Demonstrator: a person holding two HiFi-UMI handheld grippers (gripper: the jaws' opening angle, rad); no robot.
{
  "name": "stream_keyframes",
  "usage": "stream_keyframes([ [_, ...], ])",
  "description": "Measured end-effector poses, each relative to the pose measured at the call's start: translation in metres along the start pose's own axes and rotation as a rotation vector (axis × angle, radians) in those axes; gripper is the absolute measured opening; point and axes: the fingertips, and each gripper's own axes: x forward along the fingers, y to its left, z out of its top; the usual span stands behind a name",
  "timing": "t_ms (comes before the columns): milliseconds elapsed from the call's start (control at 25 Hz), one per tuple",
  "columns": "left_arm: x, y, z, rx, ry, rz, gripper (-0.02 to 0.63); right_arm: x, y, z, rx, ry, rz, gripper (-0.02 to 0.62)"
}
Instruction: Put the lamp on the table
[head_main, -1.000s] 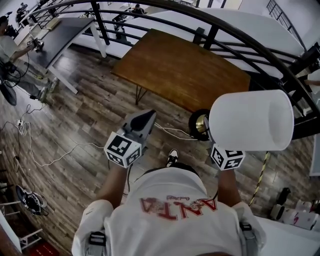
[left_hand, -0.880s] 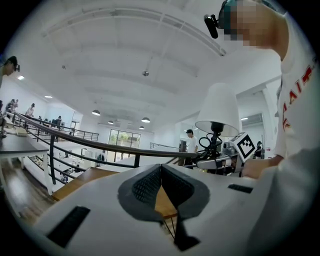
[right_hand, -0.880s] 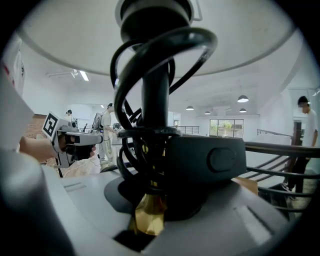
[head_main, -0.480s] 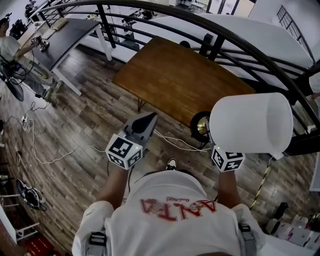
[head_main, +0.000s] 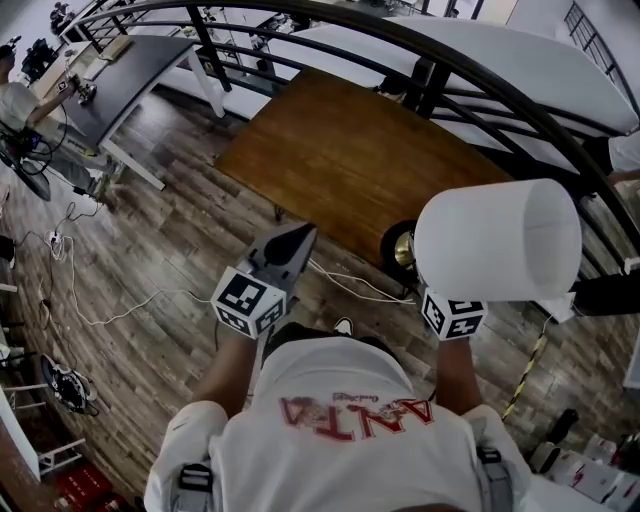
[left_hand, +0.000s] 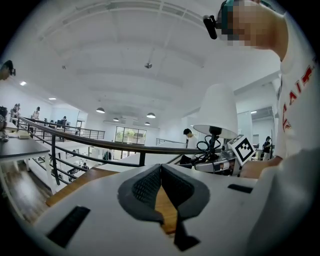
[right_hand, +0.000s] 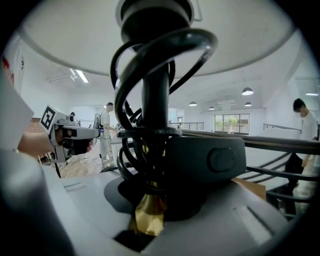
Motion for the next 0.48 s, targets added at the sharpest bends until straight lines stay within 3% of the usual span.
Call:
stream_keyframes([
  [480, 0.037, 0.003, 0.009, 0.019, 0.000, 0.014, 0.009, 0.020, -0.033, 0.008, 0.004, -0.021, 0.020, 0.076],
])
